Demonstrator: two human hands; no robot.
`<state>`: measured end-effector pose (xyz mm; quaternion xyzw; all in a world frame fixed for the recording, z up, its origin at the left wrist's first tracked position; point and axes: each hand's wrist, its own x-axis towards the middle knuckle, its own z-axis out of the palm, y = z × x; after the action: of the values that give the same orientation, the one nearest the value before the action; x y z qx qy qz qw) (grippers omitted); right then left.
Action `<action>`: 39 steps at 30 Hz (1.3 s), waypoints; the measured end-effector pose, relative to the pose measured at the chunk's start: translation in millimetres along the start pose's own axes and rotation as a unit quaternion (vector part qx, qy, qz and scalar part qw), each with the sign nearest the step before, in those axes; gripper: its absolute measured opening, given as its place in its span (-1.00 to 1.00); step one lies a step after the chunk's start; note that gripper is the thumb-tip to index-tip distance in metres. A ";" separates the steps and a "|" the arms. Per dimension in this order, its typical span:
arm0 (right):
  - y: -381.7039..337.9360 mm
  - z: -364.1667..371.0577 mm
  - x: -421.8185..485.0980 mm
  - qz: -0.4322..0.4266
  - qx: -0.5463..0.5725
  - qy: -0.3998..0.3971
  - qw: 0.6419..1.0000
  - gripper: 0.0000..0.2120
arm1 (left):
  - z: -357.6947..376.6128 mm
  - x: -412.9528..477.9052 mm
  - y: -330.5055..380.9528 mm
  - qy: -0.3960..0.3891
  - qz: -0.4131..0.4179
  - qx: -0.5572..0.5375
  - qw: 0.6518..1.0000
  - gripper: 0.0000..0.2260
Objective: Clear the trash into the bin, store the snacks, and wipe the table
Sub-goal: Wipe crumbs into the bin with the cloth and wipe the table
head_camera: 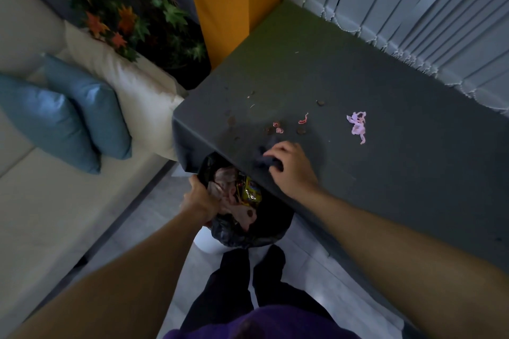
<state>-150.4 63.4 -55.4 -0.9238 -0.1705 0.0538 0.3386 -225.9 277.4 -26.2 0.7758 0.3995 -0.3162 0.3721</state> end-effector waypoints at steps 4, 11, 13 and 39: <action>7.7 -4.4 3.4 0.003 -0.013 -0.120 0.993 -0.70 | 4.7 3.8 0.1 0.006 0.005 0.003 1.000 -0.35; 23.5 -27.6 26.3 0.064 -0.001 0.111 0.992 -0.86 | 0.8 1.6 7.7 0.005 -0.006 -0.010 1.000 -0.31; 36.8 -37.0 48.0 0.094 -0.026 0.151 0.984 -0.71 | -4.1 3.4 8.3 0.003 -0.013 -0.007 1.000 -0.28; 13.9 -1.5 62.6 0.058 -0.033 -0.021 0.998 -0.55 | -13.7 11.9 13.9 -0.026 -0.010 -0.006 1.000 -0.33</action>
<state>-87.6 74.6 -62.2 -0.9413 -0.1254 0.0876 0.3008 -205.7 287.8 -23.9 0.7612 0.3995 -0.3375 0.3834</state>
